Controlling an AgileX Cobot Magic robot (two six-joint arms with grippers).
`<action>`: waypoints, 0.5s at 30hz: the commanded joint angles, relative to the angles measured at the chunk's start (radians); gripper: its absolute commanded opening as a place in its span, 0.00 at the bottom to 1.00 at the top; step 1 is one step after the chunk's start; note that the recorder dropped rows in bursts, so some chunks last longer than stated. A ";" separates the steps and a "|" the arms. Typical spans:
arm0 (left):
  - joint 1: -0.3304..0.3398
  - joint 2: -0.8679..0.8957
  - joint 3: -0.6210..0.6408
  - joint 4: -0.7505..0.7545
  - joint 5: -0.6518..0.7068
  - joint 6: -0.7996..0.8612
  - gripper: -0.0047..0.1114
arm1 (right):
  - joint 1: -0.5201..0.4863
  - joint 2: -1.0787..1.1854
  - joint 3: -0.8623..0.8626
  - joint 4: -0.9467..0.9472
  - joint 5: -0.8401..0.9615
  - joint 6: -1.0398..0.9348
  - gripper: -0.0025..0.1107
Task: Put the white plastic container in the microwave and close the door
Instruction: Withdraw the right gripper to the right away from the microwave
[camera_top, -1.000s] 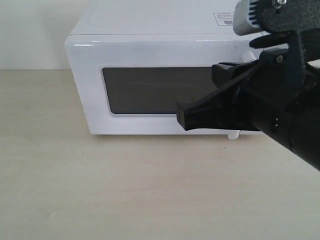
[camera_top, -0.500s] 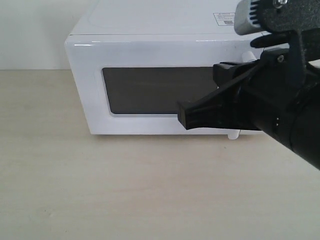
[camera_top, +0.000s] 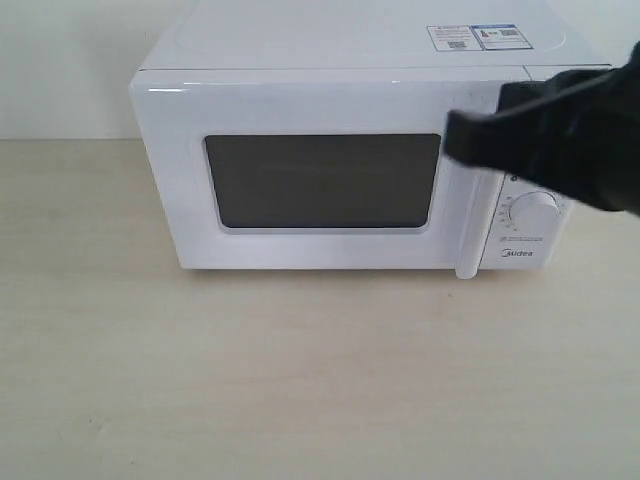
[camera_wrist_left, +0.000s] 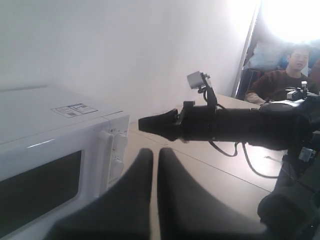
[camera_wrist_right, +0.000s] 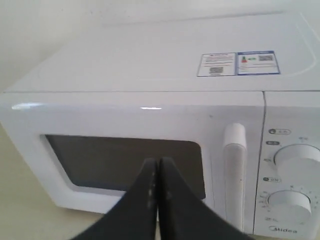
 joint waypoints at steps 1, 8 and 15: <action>-0.006 -0.001 0.004 0.002 -0.014 0.004 0.08 | -0.233 -0.124 0.011 0.085 0.188 -0.070 0.02; -0.006 -0.001 0.004 0.002 -0.014 0.004 0.08 | -0.598 -0.332 0.152 0.085 0.446 -0.088 0.02; -0.006 -0.001 0.004 0.002 -0.014 0.004 0.08 | -0.856 -0.633 0.362 0.085 0.574 -0.085 0.02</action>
